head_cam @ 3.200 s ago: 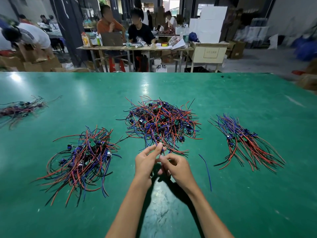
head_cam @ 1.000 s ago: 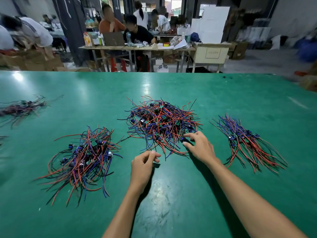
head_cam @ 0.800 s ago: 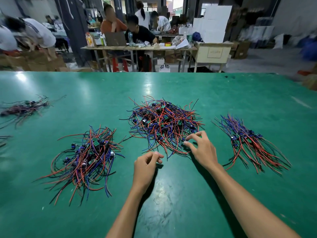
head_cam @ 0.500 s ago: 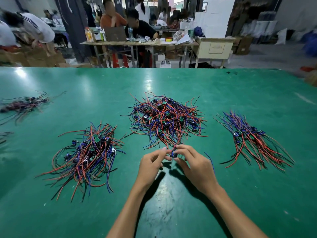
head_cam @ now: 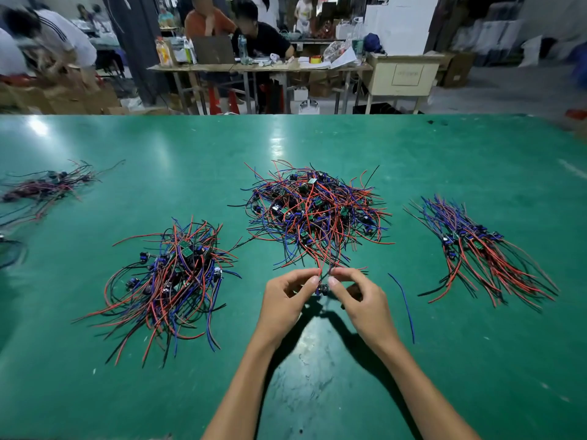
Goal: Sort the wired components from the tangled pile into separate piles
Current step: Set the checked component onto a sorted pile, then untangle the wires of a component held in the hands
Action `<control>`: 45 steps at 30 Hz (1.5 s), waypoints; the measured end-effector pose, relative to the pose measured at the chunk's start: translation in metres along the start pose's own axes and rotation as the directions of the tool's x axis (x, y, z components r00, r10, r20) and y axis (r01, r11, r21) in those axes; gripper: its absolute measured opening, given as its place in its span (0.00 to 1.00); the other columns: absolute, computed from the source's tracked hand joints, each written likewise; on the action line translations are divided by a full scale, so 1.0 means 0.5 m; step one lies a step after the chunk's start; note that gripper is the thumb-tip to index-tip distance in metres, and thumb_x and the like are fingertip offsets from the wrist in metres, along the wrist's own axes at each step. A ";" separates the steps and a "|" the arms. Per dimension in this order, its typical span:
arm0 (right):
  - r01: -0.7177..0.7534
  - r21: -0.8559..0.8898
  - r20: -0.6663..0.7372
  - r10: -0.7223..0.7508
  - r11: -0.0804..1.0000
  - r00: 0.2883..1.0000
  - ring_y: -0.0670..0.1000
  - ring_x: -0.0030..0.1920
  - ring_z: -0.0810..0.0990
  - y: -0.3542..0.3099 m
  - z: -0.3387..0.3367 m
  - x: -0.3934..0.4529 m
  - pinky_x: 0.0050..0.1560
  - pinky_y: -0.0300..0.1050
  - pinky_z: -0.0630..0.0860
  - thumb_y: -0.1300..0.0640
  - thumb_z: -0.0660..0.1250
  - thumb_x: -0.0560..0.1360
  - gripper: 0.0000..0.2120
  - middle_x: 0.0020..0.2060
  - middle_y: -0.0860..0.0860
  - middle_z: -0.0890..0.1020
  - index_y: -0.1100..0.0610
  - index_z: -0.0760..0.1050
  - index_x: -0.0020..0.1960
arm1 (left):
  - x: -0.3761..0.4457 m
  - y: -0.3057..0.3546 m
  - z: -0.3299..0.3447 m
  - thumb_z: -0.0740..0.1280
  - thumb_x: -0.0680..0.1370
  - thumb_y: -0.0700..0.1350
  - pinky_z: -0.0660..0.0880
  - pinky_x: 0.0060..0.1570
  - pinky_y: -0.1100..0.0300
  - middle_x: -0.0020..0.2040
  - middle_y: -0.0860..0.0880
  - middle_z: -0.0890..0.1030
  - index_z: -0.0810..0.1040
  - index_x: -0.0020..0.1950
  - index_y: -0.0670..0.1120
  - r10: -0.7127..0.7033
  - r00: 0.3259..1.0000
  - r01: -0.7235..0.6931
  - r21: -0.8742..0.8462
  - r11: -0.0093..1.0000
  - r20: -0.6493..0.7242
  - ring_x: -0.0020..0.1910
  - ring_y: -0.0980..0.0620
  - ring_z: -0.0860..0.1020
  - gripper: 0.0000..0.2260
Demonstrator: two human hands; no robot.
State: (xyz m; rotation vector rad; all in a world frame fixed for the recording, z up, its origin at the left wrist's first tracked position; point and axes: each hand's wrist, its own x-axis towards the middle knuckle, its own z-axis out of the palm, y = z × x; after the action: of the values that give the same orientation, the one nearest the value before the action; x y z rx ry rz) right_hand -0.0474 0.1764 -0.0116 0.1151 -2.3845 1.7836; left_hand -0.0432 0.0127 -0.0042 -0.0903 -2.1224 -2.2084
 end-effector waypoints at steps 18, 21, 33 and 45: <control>-0.119 0.071 0.011 0.119 0.990 0.993 0.48 0.43 0.86 0.000 -0.015 -0.014 0.53 0.55 0.81 0.55 0.70 0.79 0.04 0.39 0.49 0.87 0.47 0.81 0.52 | 0.029 0.060 -0.086 0.71 0.79 0.44 0.80 0.42 0.61 0.40 0.51 0.86 0.85 0.47 0.51 0.203 0.874 -0.123 0.204 0.971 -0.441 0.39 0.56 0.83 0.03; 0.032 -0.304 -0.300 -0.127 0.952 0.945 0.47 0.50 0.79 -0.009 -0.017 -0.016 0.56 0.53 0.76 0.59 0.72 0.75 0.10 0.47 0.44 0.83 0.46 0.79 0.52 | 0.041 0.093 -0.178 0.71 0.79 0.46 0.78 0.51 0.54 0.46 0.48 0.86 0.85 0.51 0.47 0.417 0.663 -0.044 0.524 0.851 -0.622 0.45 0.49 0.82 0.05; -0.208 -0.379 -0.486 -0.003 0.902 0.874 0.62 0.53 0.77 0.012 -0.028 -0.016 0.53 0.54 0.69 0.73 0.65 0.75 0.23 0.52 0.54 0.84 0.57 0.75 0.66 | -0.019 0.050 -0.100 0.71 0.76 0.46 0.66 0.60 0.50 0.61 0.45 0.75 0.77 0.60 0.46 0.615 0.619 0.102 0.827 0.553 -0.488 0.57 0.45 0.69 0.13; 0.195 0.184 -0.269 -0.142 0.963 0.953 0.44 0.44 0.83 -0.004 -0.023 -0.031 0.48 0.33 0.77 0.70 0.72 0.75 0.16 0.44 0.45 0.84 0.48 0.79 0.48 | -0.047 0.012 0.105 0.65 0.82 0.36 0.81 0.48 0.55 0.41 0.47 0.86 0.85 0.55 0.44 -0.105 0.985 0.092 0.096 0.991 0.140 0.40 0.53 0.82 0.09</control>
State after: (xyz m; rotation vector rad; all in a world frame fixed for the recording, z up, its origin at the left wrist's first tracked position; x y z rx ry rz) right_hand -0.0310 0.1864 -0.0094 0.1064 -1.9480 1.8389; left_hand -0.0197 0.0651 0.0014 -0.1470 -2.3479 -2.2187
